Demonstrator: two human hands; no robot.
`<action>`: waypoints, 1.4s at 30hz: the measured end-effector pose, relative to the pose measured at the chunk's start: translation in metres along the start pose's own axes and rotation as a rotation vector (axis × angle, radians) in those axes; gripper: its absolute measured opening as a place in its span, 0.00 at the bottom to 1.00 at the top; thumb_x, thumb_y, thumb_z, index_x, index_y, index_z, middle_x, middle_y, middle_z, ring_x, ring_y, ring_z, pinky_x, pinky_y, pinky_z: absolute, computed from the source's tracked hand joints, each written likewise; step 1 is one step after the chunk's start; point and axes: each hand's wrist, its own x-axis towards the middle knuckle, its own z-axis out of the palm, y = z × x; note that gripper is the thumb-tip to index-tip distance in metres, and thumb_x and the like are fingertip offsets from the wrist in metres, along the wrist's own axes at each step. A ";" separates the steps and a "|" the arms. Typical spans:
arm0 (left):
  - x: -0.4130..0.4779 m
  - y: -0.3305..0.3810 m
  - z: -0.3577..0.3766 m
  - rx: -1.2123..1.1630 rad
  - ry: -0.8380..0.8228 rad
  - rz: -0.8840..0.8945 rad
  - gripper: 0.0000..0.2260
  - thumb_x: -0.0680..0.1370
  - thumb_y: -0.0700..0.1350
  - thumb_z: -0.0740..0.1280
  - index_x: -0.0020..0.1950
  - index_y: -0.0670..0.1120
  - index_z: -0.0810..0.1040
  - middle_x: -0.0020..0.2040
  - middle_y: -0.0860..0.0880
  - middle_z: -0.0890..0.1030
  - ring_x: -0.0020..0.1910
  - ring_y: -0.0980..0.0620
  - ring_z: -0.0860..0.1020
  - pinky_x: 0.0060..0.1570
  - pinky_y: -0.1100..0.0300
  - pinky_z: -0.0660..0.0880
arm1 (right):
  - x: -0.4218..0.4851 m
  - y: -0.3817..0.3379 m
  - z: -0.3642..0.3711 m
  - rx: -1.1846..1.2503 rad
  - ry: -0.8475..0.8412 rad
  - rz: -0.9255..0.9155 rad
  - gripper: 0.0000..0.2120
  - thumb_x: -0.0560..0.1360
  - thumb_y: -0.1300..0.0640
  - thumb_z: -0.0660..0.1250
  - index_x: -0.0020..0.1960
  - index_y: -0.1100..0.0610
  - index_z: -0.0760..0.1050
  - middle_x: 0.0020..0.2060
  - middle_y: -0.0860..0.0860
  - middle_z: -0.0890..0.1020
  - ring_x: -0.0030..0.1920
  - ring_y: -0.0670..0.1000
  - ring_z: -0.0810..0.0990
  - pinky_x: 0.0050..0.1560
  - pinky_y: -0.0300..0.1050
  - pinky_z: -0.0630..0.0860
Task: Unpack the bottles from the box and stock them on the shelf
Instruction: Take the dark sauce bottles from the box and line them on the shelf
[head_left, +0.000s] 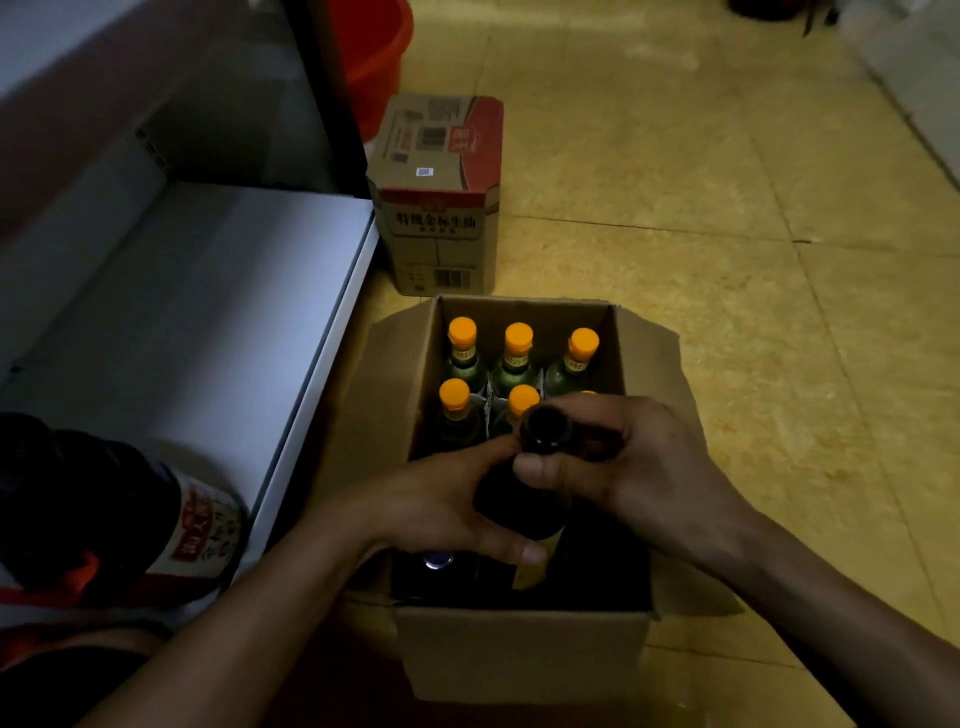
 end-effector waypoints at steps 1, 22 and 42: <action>0.000 0.001 0.000 -0.029 0.007 0.017 0.30 0.72 0.51 0.79 0.68 0.68 0.68 0.64 0.66 0.77 0.65 0.68 0.74 0.64 0.66 0.74 | 0.000 -0.005 -0.001 0.044 0.029 0.002 0.08 0.72 0.49 0.76 0.49 0.50 0.84 0.44 0.47 0.87 0.47 0.45 0.86 0.48 0.47 0.83; -0.004 0.029 -0.002 -0.510 0.204 0.123 0.25 0.68 0.46 0.79 0.63 0.54 0.78 0.59 0.51 0.85 0.60 0.52 0.83 0.57 0.56 0.80 | 0.019 -0.007 -0.025 0.259 -0.148 -0.040 0.26 0.77 0.51 0.67 0.75 0.47 0.70 0.68 0.46 0.80 0.69 0.47 0.77 0.71 0.57 0.74; 0.020 0.030 0.040 -0.503 0.400 0.091 0.32 0.74 0.40 0.77 0.71 0.61 0.67 0.60 0.60 0.84 0.58 0.61 0.83 0.58 0.60 0.80 | 0.033 -0.005 -0.002 0.302 0.504 -0.031 0.23 0.71 0.36 0.73 0.64 0.37 0.75 0.55 0.41 0.85 0.53 0.46 0.87 0.56 0.58 0.82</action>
